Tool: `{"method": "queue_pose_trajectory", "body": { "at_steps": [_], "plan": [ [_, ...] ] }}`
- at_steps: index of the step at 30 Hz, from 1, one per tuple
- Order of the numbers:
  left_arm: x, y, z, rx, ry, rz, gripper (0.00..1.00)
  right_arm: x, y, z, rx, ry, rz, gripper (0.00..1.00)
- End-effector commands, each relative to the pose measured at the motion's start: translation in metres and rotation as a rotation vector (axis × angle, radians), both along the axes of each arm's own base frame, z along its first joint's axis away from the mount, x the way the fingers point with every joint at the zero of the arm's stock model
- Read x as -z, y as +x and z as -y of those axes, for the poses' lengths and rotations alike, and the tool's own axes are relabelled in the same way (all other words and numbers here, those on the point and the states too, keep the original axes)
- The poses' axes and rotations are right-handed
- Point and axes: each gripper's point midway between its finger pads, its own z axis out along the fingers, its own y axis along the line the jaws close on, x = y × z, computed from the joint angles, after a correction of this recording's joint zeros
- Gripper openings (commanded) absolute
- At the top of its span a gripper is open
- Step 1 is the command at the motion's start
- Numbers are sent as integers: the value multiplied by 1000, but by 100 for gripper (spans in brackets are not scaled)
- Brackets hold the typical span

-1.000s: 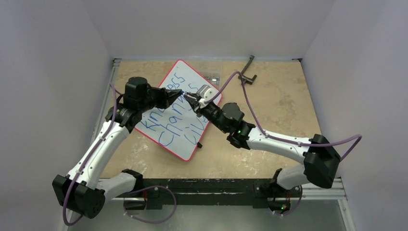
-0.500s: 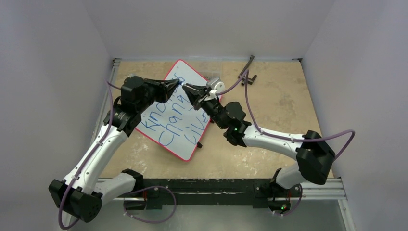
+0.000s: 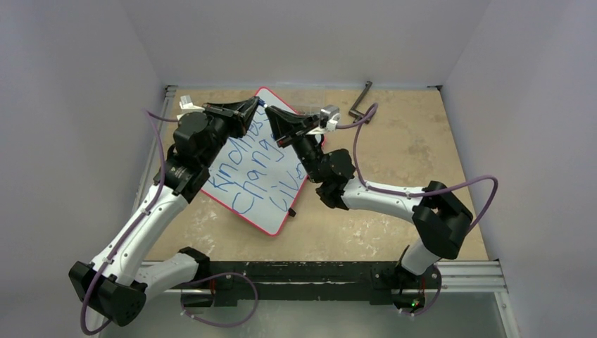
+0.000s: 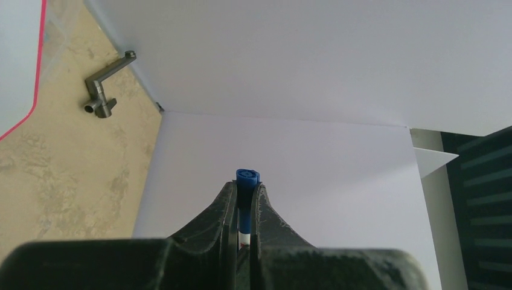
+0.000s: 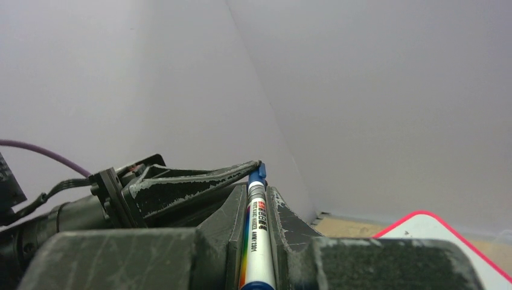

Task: Write a sentence on the whiteboard
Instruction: Close the whiteboard marker at the center of the board.

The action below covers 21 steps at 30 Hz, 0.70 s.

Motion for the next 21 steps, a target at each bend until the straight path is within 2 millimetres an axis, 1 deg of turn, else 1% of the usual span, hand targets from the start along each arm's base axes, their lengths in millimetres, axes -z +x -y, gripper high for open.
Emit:
{"method": "queue_pose_trajectory", "body": {
  "at_steps": [1, 4, 7, 10, 13, 16, 18, 21],
  "plan": [
    [-52, -64, 55, 342, -58, 201, 0, 30, -1, -37, -134, 5, -127, 0],
    [-54, -66, 57, 356, -64, 223, 0, 25, -3, -44, -186, 38, -132, 0],
    [-58, -70, 62, 381, -62, 253, 0, 18, -15, -55, -283, 45, -92, 0],
    [-61, -73, 64, 395, -55, 276, 0, 12, -26, -61, -384, 68, -53, 0],
    [-65, -77, 66, 402, -52, 302, 0, 7, -34, -61, -501, 124, -33, 0],
    [-68, -80, 68, 412, -51, 330, 0, 0, -39, -55, -587, 197, -21, 0],
    [-70, -81, 71, 420, -61, 349, 0, -4, -40, -53, -617, 224, -25, 0],
    [-69, -81, 72, 422, -56, 355, 0, -7, -38, -56, -618, 213, -36, 0]
  ]
}}
